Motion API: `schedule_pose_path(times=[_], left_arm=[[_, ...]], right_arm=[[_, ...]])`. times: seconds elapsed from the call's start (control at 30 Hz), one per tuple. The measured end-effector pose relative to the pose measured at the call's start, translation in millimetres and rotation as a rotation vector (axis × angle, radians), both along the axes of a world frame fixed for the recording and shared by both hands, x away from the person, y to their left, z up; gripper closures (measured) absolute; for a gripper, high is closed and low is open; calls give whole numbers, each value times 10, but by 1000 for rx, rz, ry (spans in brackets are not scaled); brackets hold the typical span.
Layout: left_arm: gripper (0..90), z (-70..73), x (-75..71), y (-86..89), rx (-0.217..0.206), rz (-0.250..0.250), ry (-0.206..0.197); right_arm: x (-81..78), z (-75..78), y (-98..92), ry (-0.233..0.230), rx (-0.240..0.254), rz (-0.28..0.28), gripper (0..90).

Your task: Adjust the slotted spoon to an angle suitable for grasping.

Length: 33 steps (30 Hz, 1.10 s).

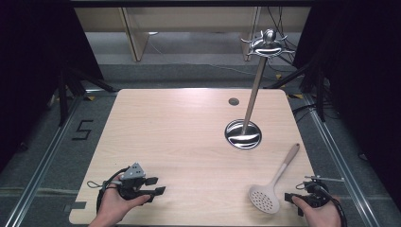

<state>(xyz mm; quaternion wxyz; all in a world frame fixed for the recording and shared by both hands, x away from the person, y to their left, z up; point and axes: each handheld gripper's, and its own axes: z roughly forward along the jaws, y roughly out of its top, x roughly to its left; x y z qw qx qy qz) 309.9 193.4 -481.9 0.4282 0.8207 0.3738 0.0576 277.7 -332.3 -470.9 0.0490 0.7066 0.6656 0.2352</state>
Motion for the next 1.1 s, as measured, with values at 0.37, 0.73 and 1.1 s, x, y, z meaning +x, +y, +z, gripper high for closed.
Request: schedule_pose_path(times=[0.37,0.73,1.1], left_arm=[[488,2,-22,-7,2,-20,-7],[489,20,-31,9,-6,-11,-10],[490,22,-40,14,-14,-5,-12]], right_arm=[[59,109,10,11,49,3,900],[244,218,307,65,-6,182,900],[176,185,736,151,-2,334,900]])
